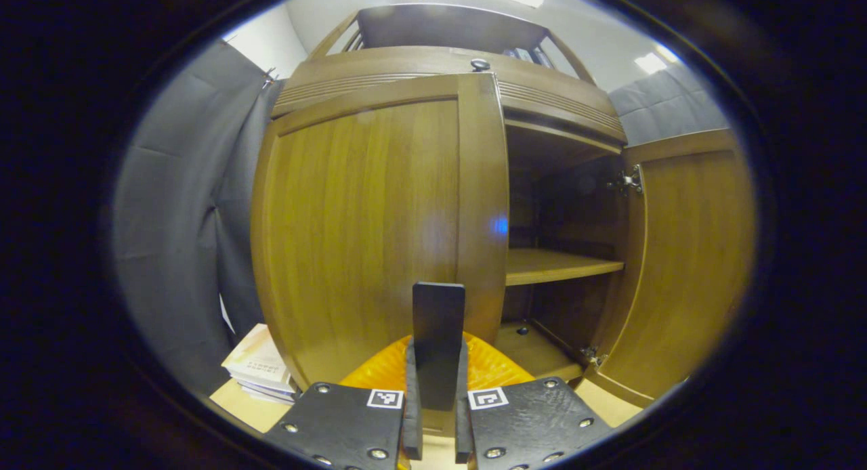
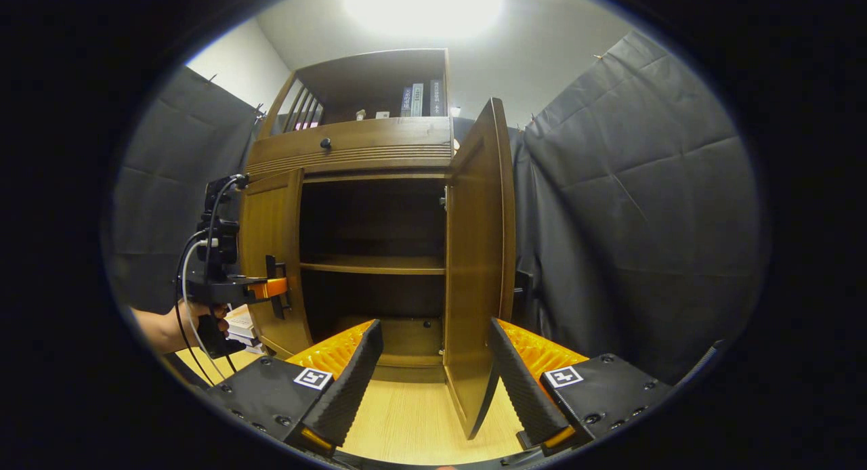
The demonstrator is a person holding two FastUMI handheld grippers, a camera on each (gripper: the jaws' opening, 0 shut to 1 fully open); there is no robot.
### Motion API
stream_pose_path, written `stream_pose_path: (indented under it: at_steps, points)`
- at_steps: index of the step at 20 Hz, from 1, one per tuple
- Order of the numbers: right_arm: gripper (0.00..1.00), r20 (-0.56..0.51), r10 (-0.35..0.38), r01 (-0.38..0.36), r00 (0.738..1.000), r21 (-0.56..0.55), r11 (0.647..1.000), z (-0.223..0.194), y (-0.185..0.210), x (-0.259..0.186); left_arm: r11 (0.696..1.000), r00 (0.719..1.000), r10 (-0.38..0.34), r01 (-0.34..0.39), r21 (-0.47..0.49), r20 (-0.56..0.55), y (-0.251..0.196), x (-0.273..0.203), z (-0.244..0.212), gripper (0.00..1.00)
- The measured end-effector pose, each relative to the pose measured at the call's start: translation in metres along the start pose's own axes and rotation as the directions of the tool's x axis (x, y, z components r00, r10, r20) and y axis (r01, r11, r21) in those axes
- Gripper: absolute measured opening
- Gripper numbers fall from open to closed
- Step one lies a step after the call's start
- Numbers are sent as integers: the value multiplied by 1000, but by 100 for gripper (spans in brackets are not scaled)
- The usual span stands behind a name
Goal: Open the right door of the double-door shoe cabinet with the right hand, and open the left door with the left hand.
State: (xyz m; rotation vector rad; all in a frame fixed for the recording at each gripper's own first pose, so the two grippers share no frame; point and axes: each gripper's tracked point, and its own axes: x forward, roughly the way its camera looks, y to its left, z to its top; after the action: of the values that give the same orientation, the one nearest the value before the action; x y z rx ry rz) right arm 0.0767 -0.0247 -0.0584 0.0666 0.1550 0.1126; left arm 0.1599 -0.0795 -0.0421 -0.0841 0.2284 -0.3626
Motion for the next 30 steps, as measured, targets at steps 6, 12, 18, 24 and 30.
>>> stream_pose_path:
  at_steps: [6, 12, 18, 24, 30]
  points:
    - [93, 14, 29, -29, 999, 0, 1000, 5, 11, -12, 1000, 1000, 19, -19, -8, -2, 4, 3, 15, 22]
    - [98, 19, 69, -69, 997, 1, 998, 8, 31, -22, 999, 999, 39, -39, -31, -8, 11, 1, 25, 18]
    - [98, 20, 115, -115, 993, -14, 993, 11, 53, -27, 997, 998, 67, -67, -42, -11, 15, 4, 34, 22]
    - [98, 19, 165, -165, 986, -23, 986, 13, 76, -29, 993, 994, 106, -107, -56, -6, 25, 3, 41, 19]
    - [93, 23, 180, -180, 983, -25, 983, 14, 86, -34, 985, 986, 165, -165, -51, -7, 55, -3, 49, 20]
